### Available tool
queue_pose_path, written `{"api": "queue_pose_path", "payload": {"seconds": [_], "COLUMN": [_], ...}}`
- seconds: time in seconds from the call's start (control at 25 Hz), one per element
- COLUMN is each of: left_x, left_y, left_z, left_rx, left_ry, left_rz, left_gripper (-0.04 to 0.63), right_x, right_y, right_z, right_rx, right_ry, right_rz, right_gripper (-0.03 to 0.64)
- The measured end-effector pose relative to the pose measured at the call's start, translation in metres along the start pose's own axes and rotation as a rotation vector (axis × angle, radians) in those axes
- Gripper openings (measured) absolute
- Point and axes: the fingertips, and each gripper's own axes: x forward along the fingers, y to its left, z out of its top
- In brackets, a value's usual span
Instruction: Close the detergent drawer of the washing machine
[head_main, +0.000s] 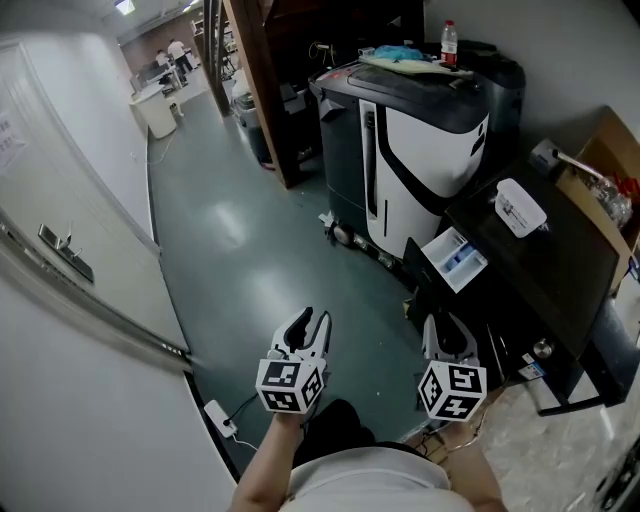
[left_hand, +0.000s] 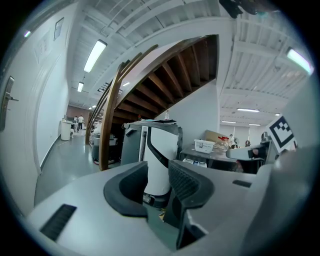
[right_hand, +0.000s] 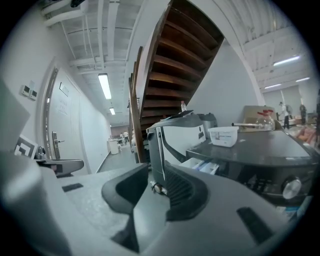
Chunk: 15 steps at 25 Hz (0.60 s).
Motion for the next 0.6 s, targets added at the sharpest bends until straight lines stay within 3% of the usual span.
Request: {"api": "queue_pose_path", "payload": {"seconds": [0.32, 0.6], "left_x": [0.053, 0.130], "left_y": [-0.004, 0.004], "left_z": [-0.003, 0.000], "left_rx": [0.001, -0.007], "left_ry": [0.021, 0.059], "left_rz": [-0.077, -0.200], "left_gripper": [0.117, 0.120], "right_x": [0.023, 0.058], "right_y": [-0.026, -0.049], "right_z": [-0.002, 0.003], "right_rx": [0.024, 0.052], "right_ry": [0.005, 0.015], "right_rz": [-0.083, -0.211], "right_gripper": [0.087, 0.087]}}
